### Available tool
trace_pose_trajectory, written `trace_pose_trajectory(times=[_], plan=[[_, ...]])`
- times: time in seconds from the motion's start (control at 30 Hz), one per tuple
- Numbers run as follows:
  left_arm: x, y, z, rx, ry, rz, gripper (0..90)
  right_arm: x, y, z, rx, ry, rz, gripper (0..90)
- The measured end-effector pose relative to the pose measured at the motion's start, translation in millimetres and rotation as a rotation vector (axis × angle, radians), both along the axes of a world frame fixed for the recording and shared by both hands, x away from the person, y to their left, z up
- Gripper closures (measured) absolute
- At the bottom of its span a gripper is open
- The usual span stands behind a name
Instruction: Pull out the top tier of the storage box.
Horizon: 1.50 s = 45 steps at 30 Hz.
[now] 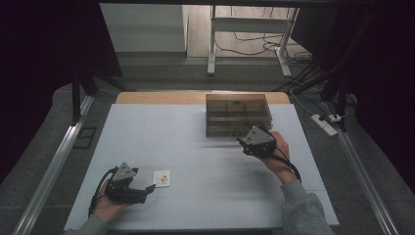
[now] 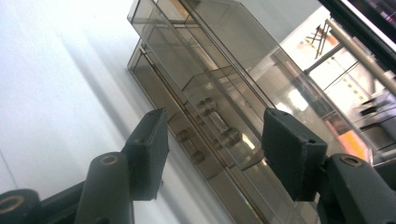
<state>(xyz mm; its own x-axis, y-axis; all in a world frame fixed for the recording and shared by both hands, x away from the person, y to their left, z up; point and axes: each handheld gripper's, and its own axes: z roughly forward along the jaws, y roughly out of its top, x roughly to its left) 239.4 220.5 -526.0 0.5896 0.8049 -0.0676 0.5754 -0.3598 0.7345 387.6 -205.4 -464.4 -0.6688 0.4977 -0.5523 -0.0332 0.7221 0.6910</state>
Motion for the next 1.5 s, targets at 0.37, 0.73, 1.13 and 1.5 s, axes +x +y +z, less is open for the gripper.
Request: trace_pose_trajectory(times=[0.37, 0.73, 1.13, 1.5], plan=[[0.0, 0.2, 0.0, 0.0, -0.001, -0.001, 10.2, 5.3, -12.9, 8.3, 0.101, 0.107, 0.01, 38.9], [0.1, -0.5, -0.4, 0.002, 0.0, -0.002, 10.2, 5.3, -15.3, 22.1, 0.122, 0.129, 0.031, 37.9], [0.2, -0.4, -0.5, 0.002, 0.001, -0.006, 10.2, 10.7, -15.5, 23.9, 0.123, 0.151, 0.042, 38.7], [0.4, -1.0, -0.6, 0.006, 0.0, -0.008, 10.3, 19.2, -18.5, 29.3, 0.132, 0.174, 0.046, 39.8]])
